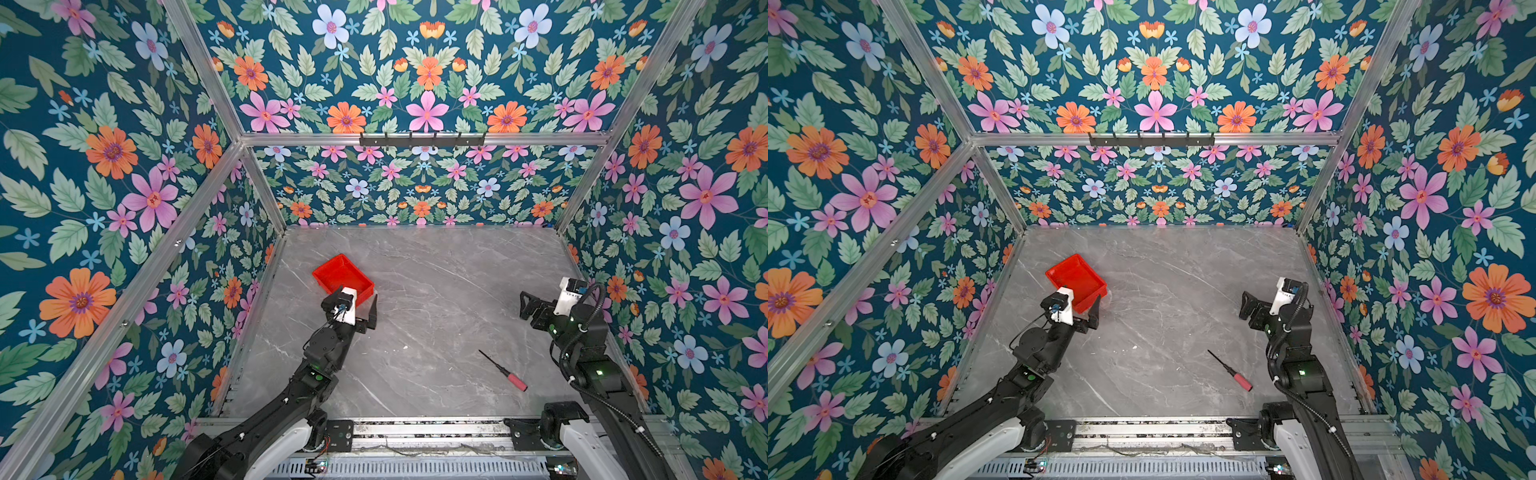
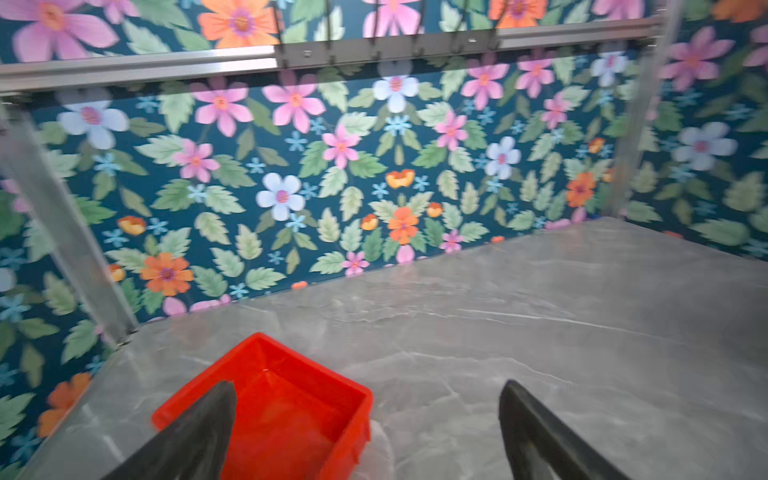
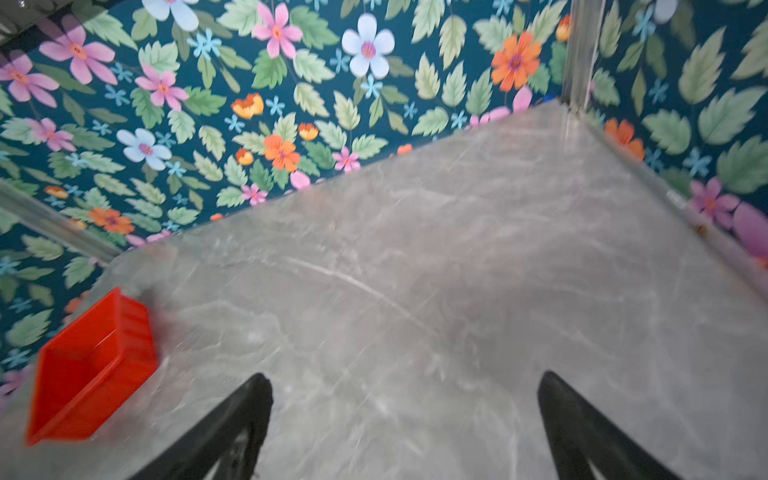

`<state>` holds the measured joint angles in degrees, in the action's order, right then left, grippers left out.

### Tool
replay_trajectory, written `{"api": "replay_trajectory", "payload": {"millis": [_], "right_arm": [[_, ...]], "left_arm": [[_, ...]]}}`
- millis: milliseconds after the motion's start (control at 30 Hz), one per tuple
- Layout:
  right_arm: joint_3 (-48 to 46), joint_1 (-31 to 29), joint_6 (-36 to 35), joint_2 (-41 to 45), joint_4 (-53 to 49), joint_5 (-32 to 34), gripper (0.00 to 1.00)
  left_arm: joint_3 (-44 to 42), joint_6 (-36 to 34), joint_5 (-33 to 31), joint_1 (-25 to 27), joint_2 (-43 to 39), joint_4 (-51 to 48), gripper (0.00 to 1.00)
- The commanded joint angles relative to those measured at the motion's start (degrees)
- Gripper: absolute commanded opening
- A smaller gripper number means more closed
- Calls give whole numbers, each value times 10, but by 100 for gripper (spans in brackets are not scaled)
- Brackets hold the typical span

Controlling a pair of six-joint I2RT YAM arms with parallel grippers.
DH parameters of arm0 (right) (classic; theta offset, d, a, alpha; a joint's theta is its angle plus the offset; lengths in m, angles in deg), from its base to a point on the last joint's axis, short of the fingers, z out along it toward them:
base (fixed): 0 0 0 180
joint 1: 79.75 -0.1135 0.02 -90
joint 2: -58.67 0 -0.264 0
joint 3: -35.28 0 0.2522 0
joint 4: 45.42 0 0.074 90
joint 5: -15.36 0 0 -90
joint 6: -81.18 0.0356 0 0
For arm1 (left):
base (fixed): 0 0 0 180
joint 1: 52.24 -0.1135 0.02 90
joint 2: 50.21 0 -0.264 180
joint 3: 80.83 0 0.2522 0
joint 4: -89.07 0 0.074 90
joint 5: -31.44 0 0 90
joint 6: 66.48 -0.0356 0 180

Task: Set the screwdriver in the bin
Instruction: 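Close the right gripper on the red-handled screwdriver while the left arm swings inward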

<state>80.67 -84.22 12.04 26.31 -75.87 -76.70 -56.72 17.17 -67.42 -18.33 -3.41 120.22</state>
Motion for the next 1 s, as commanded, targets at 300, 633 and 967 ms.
{"api": "replay_trajectory", "payload": {"millis": [300, 633, 967], "right_arm": [[71, -232, 140, -50, -314, 25, 99], [61, -355, 224, -219, -355, 122, 96], [8, -294, 267, -280, -293, 59, 88]], "left_arm": [[14, -38, 190, 120, 25, -81, 100], [26, -33, 206, 153, 119, -8, 100], [29, -24, 200, 168, 129, 6, 100]]}}
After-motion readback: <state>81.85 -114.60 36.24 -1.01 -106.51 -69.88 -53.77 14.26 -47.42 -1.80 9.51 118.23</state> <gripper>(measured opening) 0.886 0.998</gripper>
